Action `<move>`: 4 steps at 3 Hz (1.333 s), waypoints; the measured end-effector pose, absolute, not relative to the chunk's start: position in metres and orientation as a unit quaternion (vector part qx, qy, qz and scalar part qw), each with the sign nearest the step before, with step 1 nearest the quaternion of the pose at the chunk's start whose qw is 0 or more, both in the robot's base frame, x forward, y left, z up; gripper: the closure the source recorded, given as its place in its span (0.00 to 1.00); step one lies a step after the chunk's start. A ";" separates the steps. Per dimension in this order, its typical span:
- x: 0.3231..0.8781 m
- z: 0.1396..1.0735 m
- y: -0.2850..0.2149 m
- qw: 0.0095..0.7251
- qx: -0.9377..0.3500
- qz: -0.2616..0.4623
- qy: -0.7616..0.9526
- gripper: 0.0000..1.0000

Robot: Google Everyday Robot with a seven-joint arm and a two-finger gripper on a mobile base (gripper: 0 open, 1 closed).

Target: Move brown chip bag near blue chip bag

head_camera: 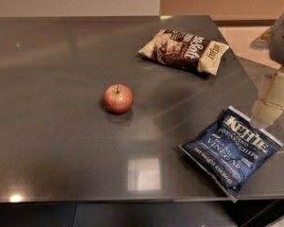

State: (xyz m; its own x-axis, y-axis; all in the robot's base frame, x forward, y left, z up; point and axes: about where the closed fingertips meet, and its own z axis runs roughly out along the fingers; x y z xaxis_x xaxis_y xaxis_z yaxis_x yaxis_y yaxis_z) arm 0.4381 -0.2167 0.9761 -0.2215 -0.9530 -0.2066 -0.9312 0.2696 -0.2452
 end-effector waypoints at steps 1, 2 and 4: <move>0.438 0.976 -0.217 0.159 -0.603 -0.034 0.781 0.00; 0.446 0.981 -0.214 0.165 -0.608 -0.035 0.776 0.00; 0.512 0.990 -0.197 0.201 -0.609 -0.020 0.767 0.00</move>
Offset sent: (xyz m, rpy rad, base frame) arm 0.0165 0.0047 0.0059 0.0115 -0.0014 0.0335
